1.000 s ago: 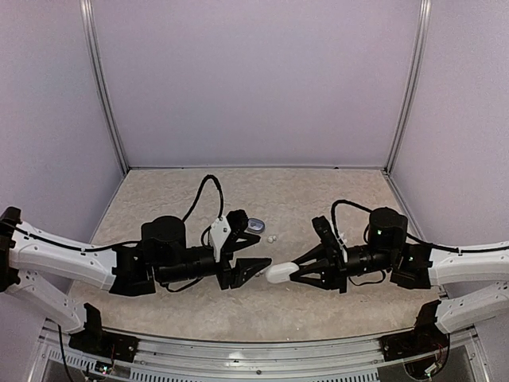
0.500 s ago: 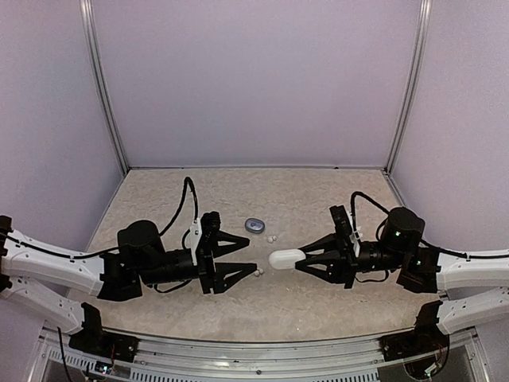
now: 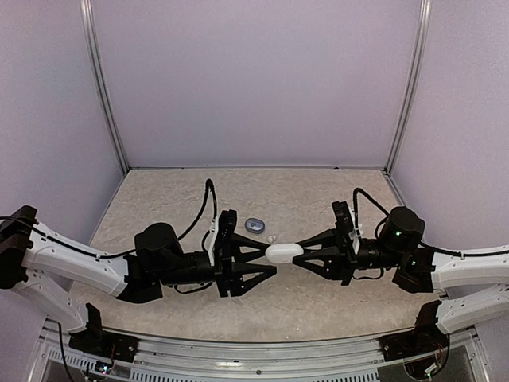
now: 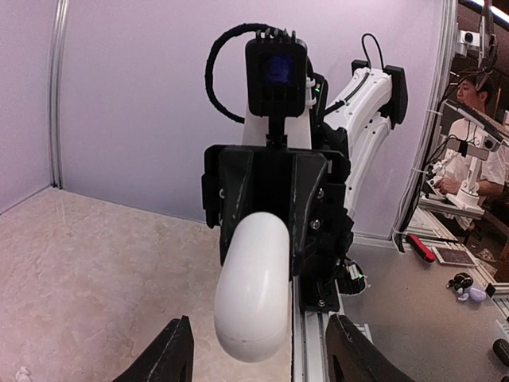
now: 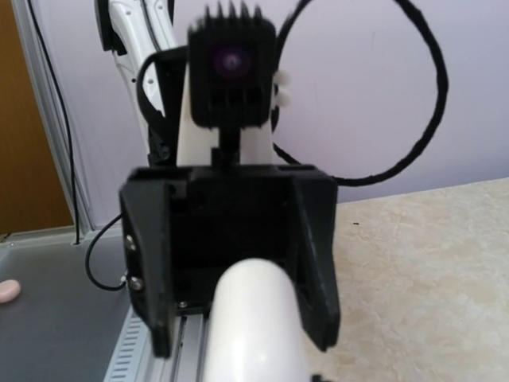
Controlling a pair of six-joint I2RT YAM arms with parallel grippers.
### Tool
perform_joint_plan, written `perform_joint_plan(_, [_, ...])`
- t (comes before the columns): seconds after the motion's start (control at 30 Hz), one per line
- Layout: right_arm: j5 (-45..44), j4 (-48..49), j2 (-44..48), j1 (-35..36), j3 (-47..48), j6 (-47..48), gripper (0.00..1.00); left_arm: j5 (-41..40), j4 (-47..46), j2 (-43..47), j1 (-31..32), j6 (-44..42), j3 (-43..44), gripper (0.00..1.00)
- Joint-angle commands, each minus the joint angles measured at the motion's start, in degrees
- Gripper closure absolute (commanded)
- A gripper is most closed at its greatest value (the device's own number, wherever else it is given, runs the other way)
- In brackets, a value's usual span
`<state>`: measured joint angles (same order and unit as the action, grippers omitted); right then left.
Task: Insert the wireless bluetooth earbuds into the charging case
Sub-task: Pass from the right arm to the left
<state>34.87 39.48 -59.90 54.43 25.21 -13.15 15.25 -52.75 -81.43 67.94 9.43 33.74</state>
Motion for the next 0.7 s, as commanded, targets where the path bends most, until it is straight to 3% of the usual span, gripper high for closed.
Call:
perform_joint_plan(0.0, [0.64, 4.13, -1.12, 1.13, 1.05, -0.15, 1.00, -0.10, -5.40, -2.19, 1.00, 2.53, 2.54, 0.44])
perform_joint_plan(0.67, [-1.05, 8.97, -2.87, 1.88, 1.09, -0.48, 1.00, -5.57, -16.15, -7.91, 2.68, 8.17, 1.81, 0.59])
